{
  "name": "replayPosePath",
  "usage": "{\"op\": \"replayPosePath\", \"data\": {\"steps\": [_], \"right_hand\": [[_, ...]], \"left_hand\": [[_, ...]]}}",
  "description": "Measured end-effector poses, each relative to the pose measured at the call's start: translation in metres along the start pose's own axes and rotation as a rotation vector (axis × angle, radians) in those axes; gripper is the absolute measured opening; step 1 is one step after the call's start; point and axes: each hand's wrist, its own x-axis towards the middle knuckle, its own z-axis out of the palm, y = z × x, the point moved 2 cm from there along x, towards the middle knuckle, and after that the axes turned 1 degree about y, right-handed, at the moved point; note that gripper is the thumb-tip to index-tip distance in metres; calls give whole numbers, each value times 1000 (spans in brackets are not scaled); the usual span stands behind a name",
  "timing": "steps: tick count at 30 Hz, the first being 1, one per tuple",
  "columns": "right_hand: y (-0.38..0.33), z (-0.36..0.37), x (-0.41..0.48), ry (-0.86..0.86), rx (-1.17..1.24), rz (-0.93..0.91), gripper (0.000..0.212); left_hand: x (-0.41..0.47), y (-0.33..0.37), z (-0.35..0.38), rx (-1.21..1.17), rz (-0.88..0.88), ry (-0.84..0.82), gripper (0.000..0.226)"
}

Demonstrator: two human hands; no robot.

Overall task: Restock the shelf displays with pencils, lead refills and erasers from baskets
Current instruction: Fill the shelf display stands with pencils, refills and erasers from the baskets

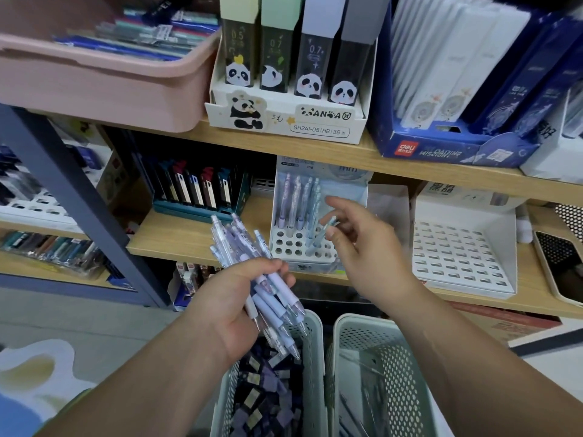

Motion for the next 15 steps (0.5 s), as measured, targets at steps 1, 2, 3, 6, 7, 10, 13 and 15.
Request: {"op": "replayPosePath", "data": {"steps": [1,2,3,6,7,10,13,15], "right_hand": [[-1,1,0,12,25,17,35],[-1,2,0,33,48,31,31],[-1,3,0,61,56,39,27],[0,6,1,103,20,23,20],[0,8,2,100,7,13,20],[3,11,3,94,0,1,22],[4,10,4,98,-16,-10,24],[0,5,3,119,-43,-24,29]], "left_hand": [[0,0,0,0,0,-3,6],[-1,0,0,2,-3,-7,7],[-1,0,0,4,-6,-9,7],[-1,0,0,9,-7,2,10],[0,0,0,7,-7,6,12],[3,1,-1,21,-8,15,12],[6,1,2,43,-12,15,6],[7,0,7,55,-14,-4,6]]}}
